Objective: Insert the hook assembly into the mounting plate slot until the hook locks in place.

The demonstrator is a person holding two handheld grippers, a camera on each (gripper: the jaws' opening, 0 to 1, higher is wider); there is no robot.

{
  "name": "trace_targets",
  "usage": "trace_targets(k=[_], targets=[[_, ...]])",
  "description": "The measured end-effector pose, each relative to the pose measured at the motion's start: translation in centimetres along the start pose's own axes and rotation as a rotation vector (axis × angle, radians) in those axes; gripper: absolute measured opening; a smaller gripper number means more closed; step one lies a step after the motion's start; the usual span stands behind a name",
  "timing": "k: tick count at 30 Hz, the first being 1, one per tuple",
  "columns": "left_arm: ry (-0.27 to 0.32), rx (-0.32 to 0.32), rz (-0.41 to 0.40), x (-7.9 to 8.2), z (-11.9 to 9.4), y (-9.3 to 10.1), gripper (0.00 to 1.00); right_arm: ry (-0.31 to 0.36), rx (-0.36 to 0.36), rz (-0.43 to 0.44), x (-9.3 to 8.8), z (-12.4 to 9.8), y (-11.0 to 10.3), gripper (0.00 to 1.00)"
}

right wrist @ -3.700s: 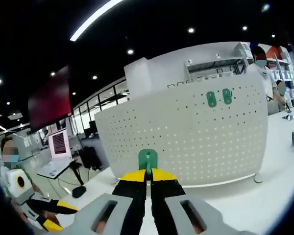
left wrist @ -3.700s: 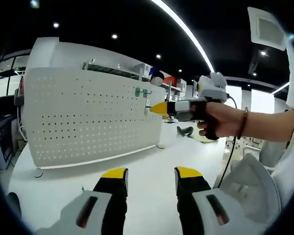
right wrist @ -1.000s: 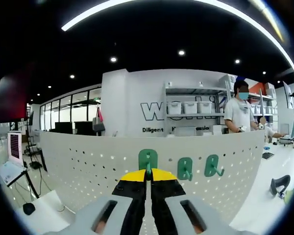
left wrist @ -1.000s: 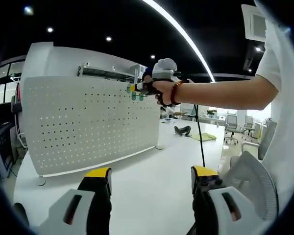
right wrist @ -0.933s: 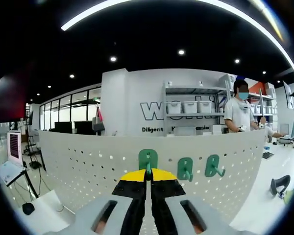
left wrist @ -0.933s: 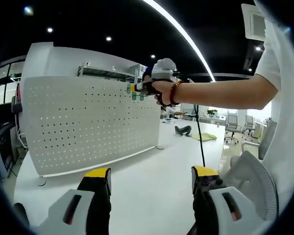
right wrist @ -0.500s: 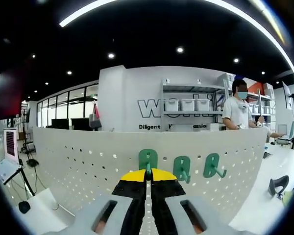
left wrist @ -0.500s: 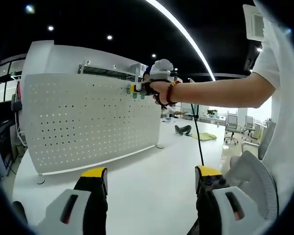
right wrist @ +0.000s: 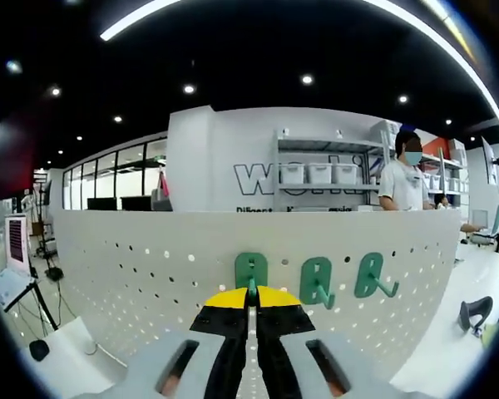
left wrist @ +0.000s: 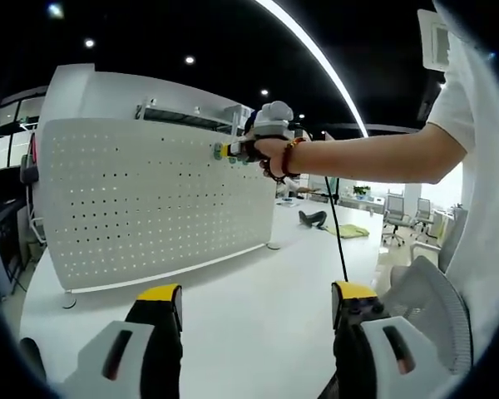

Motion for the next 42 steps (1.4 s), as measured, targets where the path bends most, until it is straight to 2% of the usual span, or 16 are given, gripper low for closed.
trace_targets(k=[8, 15, 26, 39, 42], targets=[[-0.004, -0.006, -0.004, -0.1, 0.1, -0.2, 0.74, 0.000, -0.013, -0.010, -0.2, -0.1, -0.2, 0.01], [-0.012, -0.016, -0.001, -0.2, 0.3, -0.1, 0.74, -0.007, -0.032, -0.095, -0.4, -0.3, -0.4, 0.01], [-0.019, -0.025, -0.002, -0.2, 0.5, -0.1, 0.75, -0.022, -0.024, -0.155, -0.5, -0.1, -0.7, 0.02], [-0.027, 0.000, -0.026, -0.5, 1.3, -1.3, 0.72, -0.039, 0.021, -0.136, -1.2, -0.1, -1.3, 0.12], [-0.038, 0.009, -0.009, -0.6, 1.3, -1.4, 0.72, -0.044, 0.036, -0.132, -1.4, -0.2, -1.5, 0.16]])
Point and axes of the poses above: the point that each gripper's makers call its tool centre point, and the gripper's own axes: z roughly forward along the fingers, y roughly to its right, x roughly out of its top, the point moved 2 cm from there along -z, roughly backward along the fingers, and after that the axes turned 8 degrees about z, right-handed, at the moved point
